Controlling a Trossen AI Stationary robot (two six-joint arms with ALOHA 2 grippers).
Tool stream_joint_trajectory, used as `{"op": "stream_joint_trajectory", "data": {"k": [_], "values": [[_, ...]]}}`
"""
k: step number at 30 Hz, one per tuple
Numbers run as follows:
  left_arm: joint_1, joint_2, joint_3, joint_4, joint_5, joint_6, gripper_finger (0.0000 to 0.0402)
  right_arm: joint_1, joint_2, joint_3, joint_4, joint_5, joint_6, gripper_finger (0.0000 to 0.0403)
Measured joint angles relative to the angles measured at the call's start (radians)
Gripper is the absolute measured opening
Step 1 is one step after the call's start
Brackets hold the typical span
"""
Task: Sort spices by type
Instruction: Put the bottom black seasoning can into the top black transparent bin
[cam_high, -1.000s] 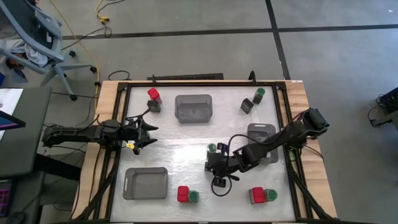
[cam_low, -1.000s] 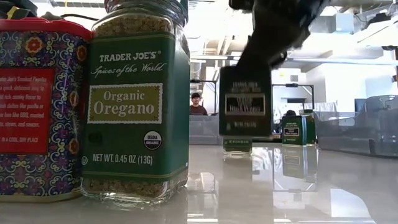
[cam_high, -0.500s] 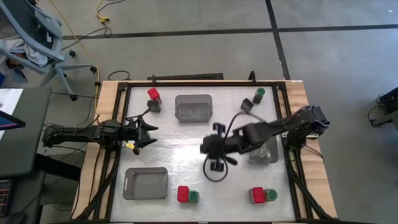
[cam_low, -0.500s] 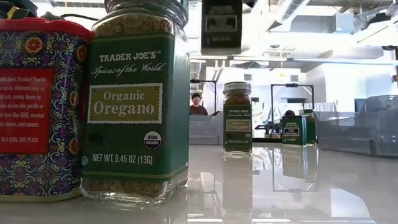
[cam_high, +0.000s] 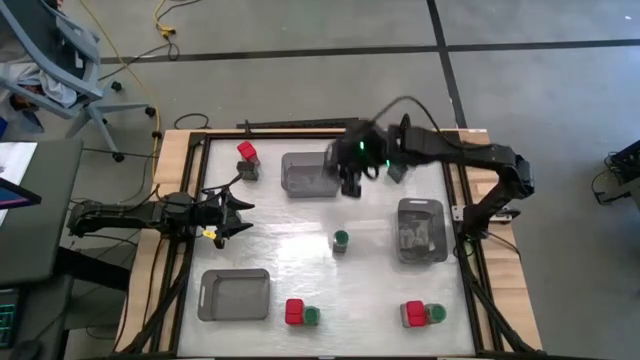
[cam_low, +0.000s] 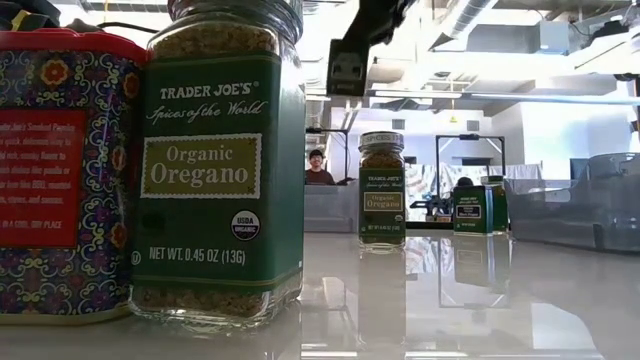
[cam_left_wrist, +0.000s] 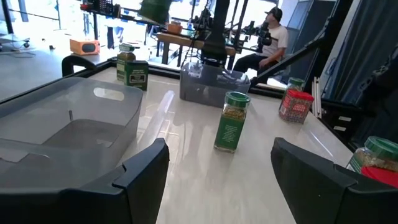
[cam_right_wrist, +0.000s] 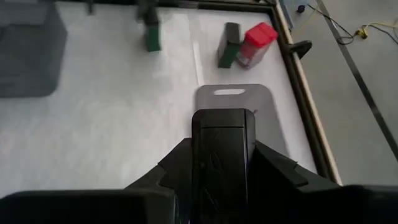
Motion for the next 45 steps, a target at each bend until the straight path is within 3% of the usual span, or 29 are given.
{"op": "stream_joint_trajectory", "data": {"k": [5, 11, 45], "values": [[0.0, 0.0, 0.0, 0.0, 0.0, 0.0, 0.027, -0.098, 0.017, -0.001, 0.011, -0.067, -0.074, 0.0153], [0.0, 0.0, 0.0, 0.0, 0.0, 0.0, 0.027, -0.136, 0.016, 0.0, 0.045, -0.096, -0.106, 0.0153], [0.0, 0.0, 0.0, 0.0, 0.0, 0.0, 0.027, -0.147, 0.033, -0.001, 0.048, -0.098, -0.177, 0.0162]]}}
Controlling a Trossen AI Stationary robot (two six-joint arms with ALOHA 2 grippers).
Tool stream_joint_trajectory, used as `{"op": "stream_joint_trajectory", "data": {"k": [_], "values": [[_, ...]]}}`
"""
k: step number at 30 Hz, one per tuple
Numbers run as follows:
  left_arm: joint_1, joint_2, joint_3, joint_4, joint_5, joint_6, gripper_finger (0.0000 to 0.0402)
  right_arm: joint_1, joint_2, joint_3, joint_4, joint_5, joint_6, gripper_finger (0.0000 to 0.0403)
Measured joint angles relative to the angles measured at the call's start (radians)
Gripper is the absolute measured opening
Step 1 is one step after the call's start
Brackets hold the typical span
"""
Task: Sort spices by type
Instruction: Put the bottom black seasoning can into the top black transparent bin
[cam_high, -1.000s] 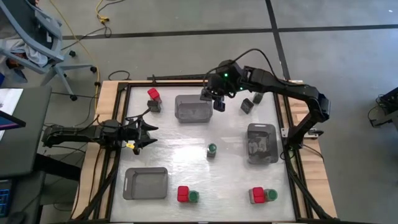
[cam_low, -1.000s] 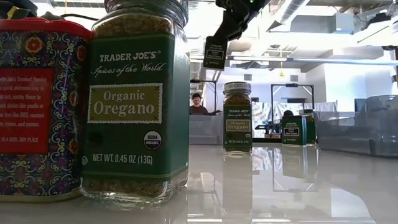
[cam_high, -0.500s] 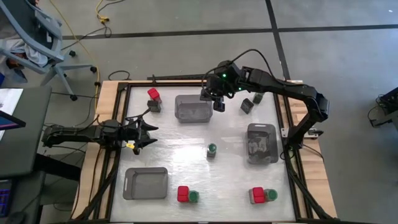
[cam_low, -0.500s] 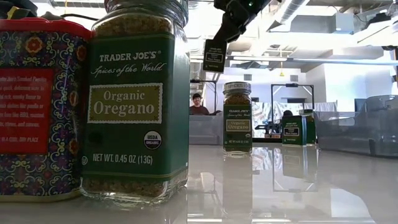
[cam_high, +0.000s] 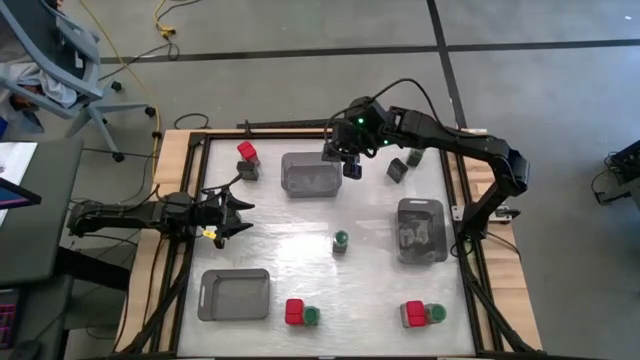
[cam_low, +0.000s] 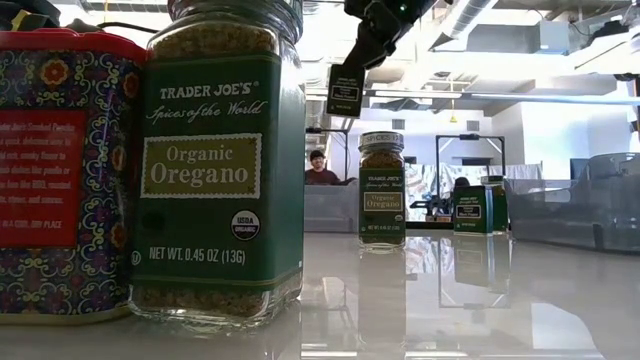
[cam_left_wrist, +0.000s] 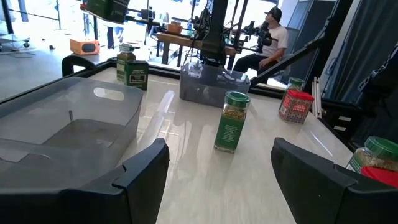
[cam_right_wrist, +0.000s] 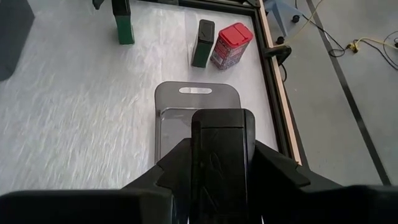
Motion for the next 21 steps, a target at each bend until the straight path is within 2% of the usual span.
{"op": "stream_joint_trajectory", "data": {"k": [6, 14, 17, 21], "values": [[0.0, 0.0, 0.0, 0.0, 0.0, 0.0, 0.027, -0.017, 0.0, -0.046, 0.027, -0.007, -0.005, 0.0162], [0.0, 0.0, 0.0, 0.0, 0.0, 0.0, 0.027, -0.083, 0.001, -0.153, 0.148, -0.105, -0.005, 0.0162], [0.0, 0.0, 0.0, 0.0, 0.0, 0.0, 0.027, -0.103, 0.001, -0.186, 0.243, -0.157, -0.008, 0.0162], [0.0, 0.0, 0.0, 0.0, 0.0, 0.0, 0.027, -0.126, 0.007, -0.2, 0.255, -0.194, -0.031, 0.0162]]}}
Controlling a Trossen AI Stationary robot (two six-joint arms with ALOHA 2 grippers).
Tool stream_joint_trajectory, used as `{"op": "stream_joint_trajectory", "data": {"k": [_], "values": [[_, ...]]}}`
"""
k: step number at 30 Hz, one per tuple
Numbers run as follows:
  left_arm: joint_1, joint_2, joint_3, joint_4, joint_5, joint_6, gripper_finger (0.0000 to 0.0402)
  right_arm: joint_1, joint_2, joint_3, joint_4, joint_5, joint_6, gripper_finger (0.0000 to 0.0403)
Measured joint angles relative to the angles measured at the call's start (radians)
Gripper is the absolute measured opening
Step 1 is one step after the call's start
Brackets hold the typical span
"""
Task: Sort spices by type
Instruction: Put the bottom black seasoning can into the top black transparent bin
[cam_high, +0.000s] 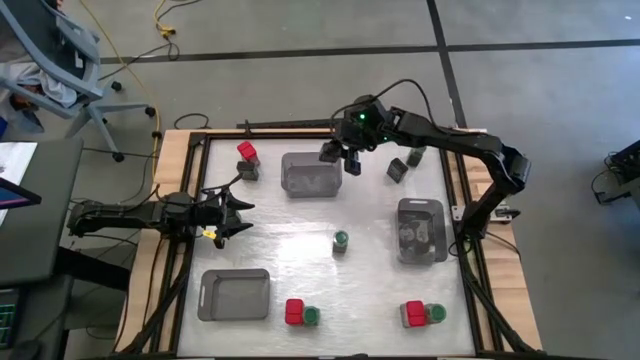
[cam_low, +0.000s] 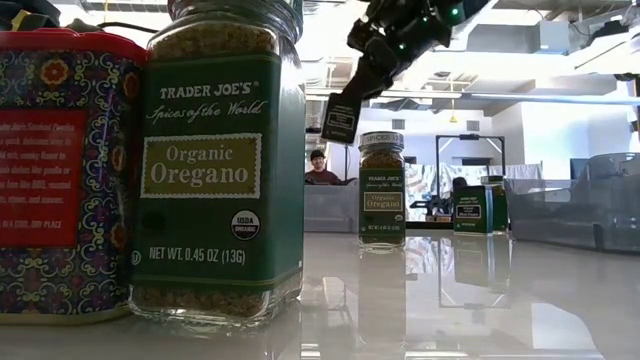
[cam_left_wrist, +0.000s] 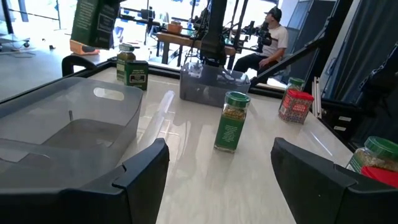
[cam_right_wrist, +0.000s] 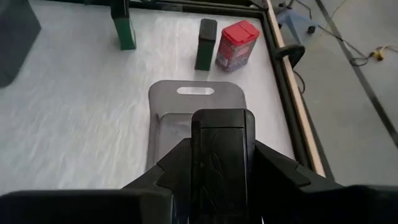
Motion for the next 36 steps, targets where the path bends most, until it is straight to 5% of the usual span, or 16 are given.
{"op": "stream_joint_trajectory", "data": {"k": [19, 36], "values": [[0.0, 0.0, 0.0, 0.0, 0.0, 0.0, 0.027, -0.005, 0.292, 0.084, 0.026, -0.059, -0.044, 0.0162], [0.0, 0.0, 0.0, 0.0, 0.0, 0.0, 0.027, -0.057, 0.322, 0.078, 0.024, -0.058, -0.076, 0.0162]]}}
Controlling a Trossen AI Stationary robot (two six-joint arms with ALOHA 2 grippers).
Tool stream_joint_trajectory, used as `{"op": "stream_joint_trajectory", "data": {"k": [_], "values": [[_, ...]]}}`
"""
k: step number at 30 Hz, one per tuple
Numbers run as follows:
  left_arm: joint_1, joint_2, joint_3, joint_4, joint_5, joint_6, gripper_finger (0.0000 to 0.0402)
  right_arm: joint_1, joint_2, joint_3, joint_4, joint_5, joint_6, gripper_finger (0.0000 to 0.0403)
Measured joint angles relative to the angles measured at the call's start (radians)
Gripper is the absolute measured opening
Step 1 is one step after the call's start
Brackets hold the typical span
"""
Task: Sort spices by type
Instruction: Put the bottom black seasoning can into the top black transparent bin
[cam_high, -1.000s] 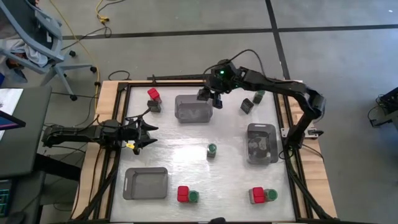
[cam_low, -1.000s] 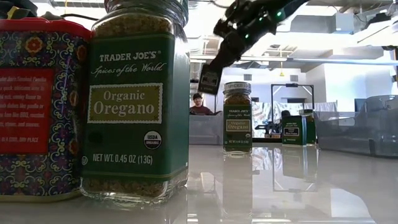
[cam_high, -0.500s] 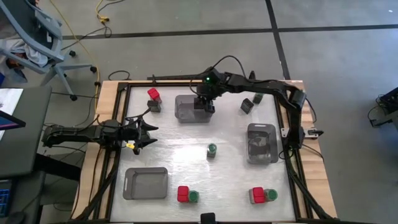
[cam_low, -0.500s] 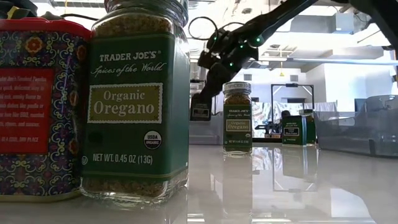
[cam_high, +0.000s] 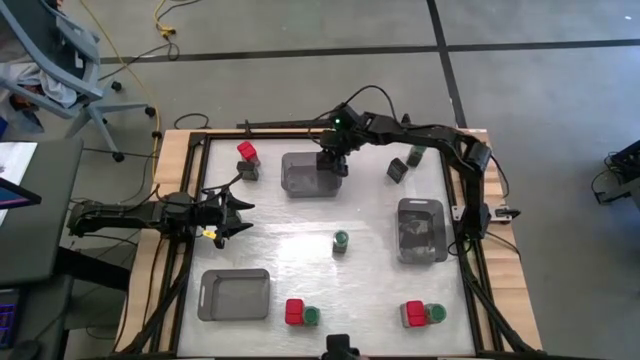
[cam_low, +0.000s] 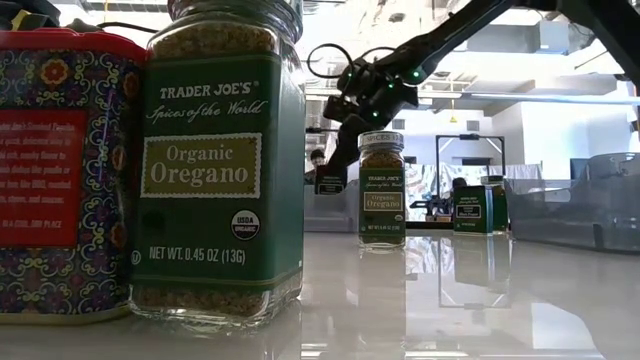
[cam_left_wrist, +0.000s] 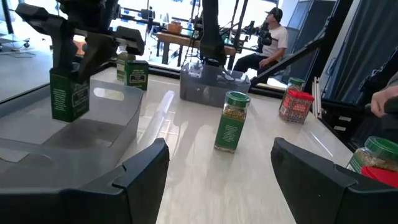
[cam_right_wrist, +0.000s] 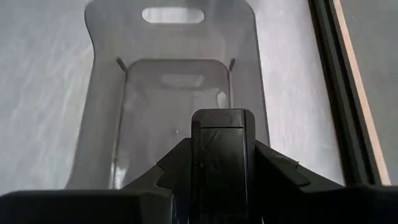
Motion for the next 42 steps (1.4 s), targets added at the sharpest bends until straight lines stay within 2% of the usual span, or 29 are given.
{"op": "stream_joint_trajectory", "data": {"k": [7, 29, 42], "values": [[0.0, 0.0, 0.0, 0.0, 0.0, 0.0, 0.027, -0.005, 0.058, -0.001, 0.008, -0.035, 0.003, 0.0162], [0.0, 0.0, 0.0, 0.0, -0.003, 0.0, 0.027, -0.006, 0.077, 0.0, 0.037, -0.03, -0.02, 0.0162], [0.0, 0.0, 0.0, 0.0, -0.004, 0.0, 0.027, -0.006, 0.078, 0.0, 0.04, -0.029, -0.021, 0.018]]}}
